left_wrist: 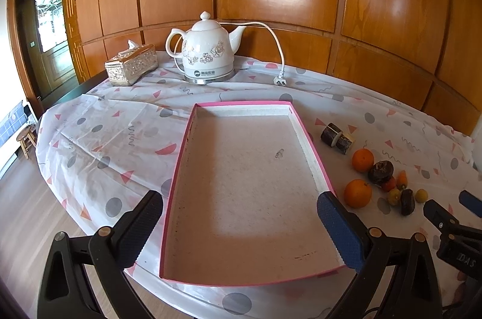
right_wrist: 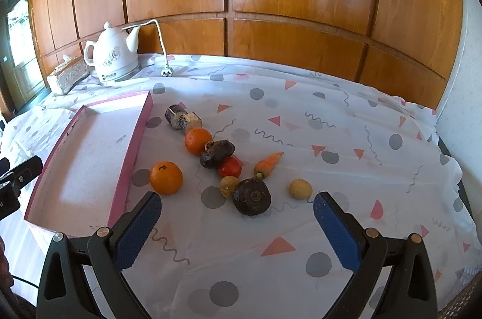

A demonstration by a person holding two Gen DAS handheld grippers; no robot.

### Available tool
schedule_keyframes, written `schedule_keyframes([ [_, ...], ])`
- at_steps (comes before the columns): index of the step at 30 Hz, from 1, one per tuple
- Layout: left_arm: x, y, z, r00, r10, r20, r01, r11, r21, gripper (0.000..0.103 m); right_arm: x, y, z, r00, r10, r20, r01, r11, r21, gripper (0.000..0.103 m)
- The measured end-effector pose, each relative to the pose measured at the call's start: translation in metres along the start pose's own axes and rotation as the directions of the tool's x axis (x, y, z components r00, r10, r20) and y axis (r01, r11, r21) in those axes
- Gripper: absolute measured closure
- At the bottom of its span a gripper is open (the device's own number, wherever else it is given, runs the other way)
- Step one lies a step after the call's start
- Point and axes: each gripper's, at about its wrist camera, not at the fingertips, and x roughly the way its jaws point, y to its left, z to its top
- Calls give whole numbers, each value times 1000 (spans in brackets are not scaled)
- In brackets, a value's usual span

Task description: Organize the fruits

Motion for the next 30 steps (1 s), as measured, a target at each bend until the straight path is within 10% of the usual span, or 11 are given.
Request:
schedule_keyframes([
  [5, 2, 2, 0, 989, -148, -9, 147, 989, -31, 0, 4, -22, 10, 1000, -17, -13, 17, 1000, 7, 0],
  [30, 30, -58, 16, 951, -285, -120, 304, 930, 204, 0, 15, -139, 40, 980, -171, -100, 173, 985, 7, 0],
])
